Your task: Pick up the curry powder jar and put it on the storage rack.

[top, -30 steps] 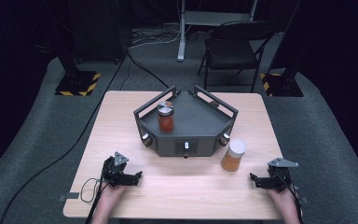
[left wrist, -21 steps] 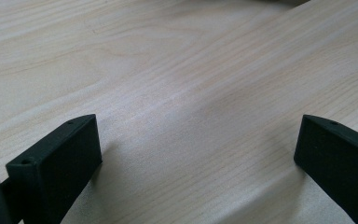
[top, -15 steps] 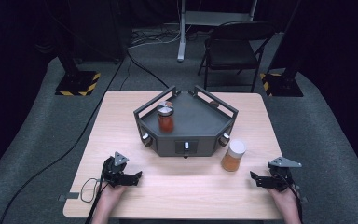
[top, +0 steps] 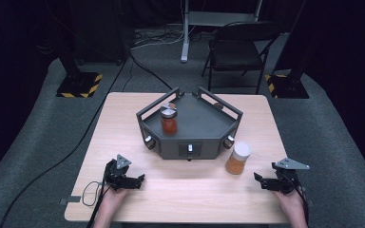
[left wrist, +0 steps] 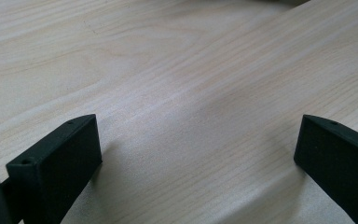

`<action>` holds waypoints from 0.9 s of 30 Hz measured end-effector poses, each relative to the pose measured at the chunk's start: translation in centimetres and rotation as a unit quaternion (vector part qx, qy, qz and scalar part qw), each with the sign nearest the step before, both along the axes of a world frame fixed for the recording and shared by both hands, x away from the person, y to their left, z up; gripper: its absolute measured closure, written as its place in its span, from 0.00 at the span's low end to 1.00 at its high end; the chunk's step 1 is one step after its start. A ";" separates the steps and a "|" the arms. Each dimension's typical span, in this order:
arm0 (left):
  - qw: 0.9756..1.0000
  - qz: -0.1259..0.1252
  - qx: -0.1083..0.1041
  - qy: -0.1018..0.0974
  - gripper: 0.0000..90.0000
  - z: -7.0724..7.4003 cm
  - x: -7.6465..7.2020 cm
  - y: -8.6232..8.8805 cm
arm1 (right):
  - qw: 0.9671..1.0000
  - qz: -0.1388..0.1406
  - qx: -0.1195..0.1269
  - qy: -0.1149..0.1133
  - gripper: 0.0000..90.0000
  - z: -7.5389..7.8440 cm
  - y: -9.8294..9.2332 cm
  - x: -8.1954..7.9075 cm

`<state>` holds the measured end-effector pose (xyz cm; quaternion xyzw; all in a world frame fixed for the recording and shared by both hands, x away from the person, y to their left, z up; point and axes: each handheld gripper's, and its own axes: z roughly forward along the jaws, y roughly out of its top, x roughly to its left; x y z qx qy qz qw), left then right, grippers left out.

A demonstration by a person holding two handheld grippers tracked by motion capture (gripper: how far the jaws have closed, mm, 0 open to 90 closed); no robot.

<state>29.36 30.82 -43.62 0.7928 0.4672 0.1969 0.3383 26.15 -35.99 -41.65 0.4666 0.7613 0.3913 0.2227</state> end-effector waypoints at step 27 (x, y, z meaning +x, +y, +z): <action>1.000 0.000 0.000 0.000 0.00 0.0 0.0 0.0 | 0.999 0.035 0.021 -0.022 0.08 1.1 0.3 -0.3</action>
